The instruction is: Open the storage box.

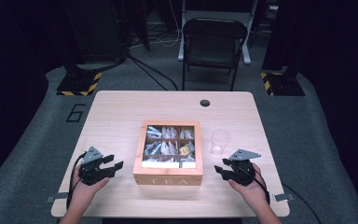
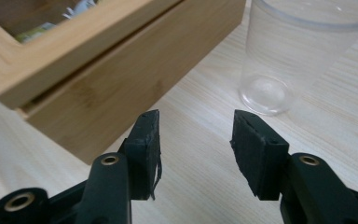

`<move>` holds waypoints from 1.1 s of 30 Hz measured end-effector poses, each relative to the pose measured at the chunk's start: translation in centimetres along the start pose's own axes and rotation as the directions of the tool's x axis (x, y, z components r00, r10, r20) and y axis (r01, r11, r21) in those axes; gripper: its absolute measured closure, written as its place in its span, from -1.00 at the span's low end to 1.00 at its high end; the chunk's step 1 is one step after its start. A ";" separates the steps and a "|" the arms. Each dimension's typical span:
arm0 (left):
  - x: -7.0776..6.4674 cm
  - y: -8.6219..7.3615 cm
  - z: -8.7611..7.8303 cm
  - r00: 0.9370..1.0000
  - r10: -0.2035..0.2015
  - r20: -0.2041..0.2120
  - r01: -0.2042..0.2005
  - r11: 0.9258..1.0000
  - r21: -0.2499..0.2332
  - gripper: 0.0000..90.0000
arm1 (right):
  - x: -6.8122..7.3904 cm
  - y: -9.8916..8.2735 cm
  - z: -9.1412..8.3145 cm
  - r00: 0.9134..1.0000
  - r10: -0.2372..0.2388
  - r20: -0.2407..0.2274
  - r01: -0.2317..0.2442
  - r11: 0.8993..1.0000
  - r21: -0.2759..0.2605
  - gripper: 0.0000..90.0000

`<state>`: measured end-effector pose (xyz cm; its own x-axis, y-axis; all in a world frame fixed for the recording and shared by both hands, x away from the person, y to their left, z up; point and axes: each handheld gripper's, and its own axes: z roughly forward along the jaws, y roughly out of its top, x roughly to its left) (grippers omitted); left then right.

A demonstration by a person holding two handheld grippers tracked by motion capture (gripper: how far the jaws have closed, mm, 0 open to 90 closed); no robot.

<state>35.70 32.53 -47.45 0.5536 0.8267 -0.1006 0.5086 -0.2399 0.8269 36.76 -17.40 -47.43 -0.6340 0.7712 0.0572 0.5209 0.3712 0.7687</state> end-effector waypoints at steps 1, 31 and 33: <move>-0.1 0.1 -0.2 1.000 0.006 0.002 -0.006 1.000 0.001 0.02 | 0.1 0.2 -0.2 1.000 -0.004 -0.006 0.004 1.000 -0.001 0.15; -4.0 -0.8 -1.9 0.996 0.071 0.049 -0.072 0.997 0.008 0.06 | 4.4 -0.5 -1.6 0.997 -0.005 -0.073 0.002 0.999 -0.046 0.14; -4.2 -0.9 -1.9 0.995 0.088 0.053 -0.088 0.996 0.011 0.06 | 4.5 -0.5 -1.5 0.997 -0.011 -0.074 0.008 0.999 -0.044 0.14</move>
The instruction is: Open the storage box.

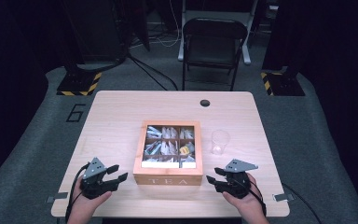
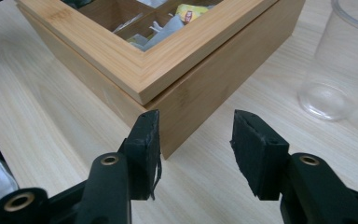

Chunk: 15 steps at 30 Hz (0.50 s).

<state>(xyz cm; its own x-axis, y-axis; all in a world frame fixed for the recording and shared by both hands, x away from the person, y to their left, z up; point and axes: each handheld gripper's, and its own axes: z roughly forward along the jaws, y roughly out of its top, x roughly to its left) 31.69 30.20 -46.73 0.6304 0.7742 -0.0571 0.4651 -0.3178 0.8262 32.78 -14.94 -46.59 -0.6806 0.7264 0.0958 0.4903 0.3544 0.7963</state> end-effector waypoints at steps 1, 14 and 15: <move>-0.1 0.0 0.0 1.000 0.008 -0.004 -0.008 1.000 -0.004 0.06 | 0.1 0.0 0.0 1.000 -0.005 -0.006 0.005 1.000 -0.003 0.15; -1.1 0.0 0.7 0.998 0.033 0.046 -0.033 0.999 0.008 0.09 | 0.7 -0.1 0.4 0.999 -0.022 -0.036 0.022 1.000 -0.009 0.16; -1.2 0.0 0.8 0.998 0.038 0.041 -0.038 0.999 0.002 0.09 | 0.8 -0.1 0.5 0.999 -0.032 -0.042 0.032 0.999 -0.007 0.16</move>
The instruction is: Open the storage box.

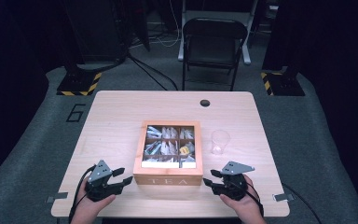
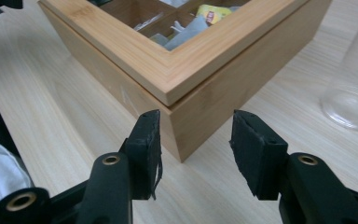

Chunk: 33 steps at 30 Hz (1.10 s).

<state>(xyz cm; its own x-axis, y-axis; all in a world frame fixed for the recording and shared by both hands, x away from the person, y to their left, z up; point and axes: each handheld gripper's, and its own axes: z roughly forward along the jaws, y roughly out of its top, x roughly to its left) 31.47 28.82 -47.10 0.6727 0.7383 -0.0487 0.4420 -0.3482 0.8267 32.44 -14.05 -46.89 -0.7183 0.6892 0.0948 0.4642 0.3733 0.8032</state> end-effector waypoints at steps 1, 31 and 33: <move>-0.1 0.1 0.1 1.000 -0.006 0.012 0.006 1.000 0.007 0.09 | 0.1 0.0 0.1 1.000 -0.001 -0.004 0.001 1.000 0.000 0.16; -0.9 0.7 2.4 0.999 0.021 0.040 -0.022 1.000 0.005 0.17 | 0.3 0.8 2.4 0.999 -0.021 -0.039 0.021 1.000 0.002 0.16; -1.0 0.8 2.5 0.999 0.028 0.036 -0.028 1.000 0.009 0.15 | 0.4 0.9 2.4 0.999 -0.027 -0.037 0.027 1.000 -0.003 0.16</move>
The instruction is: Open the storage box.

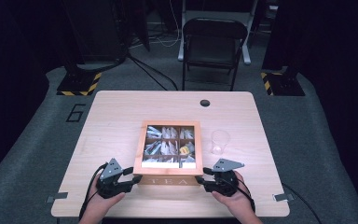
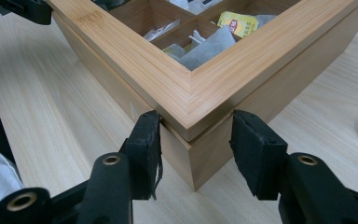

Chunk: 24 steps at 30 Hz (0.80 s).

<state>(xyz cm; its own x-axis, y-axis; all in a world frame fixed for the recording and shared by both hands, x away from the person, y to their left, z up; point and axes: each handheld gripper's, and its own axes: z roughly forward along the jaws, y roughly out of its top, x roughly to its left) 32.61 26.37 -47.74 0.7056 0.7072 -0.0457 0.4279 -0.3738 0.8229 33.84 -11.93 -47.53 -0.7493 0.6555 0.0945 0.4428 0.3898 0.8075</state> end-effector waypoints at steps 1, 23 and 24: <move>0.0 0.0 0.0 1.000 0.002 -0.001 -0.002 1.000 0.003 0.15 | 0.0 0.0 0.0 1.000 -0.007 0.001 0.007 1.000 0.001 0.15; 0.1 2.1 -0.6 1.000 -0.010 0.006 0.010 1.000 -0.009 0.09 | 0.0 2.1 -0.6 1.000 0.007 -0.013 -0.007 1.000 -0.013 0.10; 0.2 2.2 -0.7 1.000 -0.012 0.009 0.012 1.000 -0.009 0.09 | 0.0 2.3 -0.7 1.000 0.008 -0.015 -0.008 1.000 -0.009 0.09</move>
<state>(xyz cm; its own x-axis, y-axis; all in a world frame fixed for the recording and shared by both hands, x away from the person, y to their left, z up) 33.30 26.05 -45.53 0.7054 0.7062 -0.0601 0.4312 -0.3603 0.8272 34.53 -11.49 -45.22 -0.7532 0.6486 0.1094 0.4441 0.3788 0.8120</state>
